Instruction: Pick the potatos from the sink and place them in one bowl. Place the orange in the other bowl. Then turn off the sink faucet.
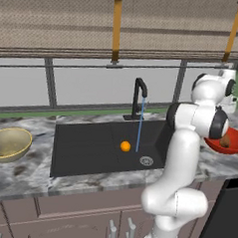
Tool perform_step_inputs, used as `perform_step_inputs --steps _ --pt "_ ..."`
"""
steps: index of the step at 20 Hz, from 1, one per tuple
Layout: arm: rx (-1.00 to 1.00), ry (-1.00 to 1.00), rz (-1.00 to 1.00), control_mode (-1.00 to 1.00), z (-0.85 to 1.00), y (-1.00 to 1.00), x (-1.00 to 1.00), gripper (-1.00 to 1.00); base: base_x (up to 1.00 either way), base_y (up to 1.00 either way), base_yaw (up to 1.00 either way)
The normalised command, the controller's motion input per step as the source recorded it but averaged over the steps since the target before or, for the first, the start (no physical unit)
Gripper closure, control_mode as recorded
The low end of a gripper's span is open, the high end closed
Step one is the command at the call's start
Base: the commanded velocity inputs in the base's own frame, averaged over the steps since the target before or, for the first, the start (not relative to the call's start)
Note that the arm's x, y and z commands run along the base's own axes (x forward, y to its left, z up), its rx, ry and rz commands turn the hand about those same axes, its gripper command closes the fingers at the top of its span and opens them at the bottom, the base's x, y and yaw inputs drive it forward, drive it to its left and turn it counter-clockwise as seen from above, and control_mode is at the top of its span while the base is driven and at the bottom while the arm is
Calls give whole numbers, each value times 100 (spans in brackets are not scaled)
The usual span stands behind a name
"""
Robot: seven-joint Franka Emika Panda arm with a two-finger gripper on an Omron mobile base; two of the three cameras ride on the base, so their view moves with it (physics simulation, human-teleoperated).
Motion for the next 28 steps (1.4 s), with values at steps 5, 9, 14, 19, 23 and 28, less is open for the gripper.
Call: perform_step_inputs --steps 5,9,14,19,23,28 --pt "0 -1 1 -100 -27 -24 42 100 0 0 0" --pt "0 0 0 -100 -18 -42 29 100 0 0 0" --pt "0 0 0 -100 -15 -43 19 100 0 0 0" --pt "0 0 0 -100 -21 -30 14 100 0 0 0" --pt "0 0 0 -100 -28 -7 4 100 0 0 0" --pt "0 0 0 -100 -26 0 0 100 0 0 0"
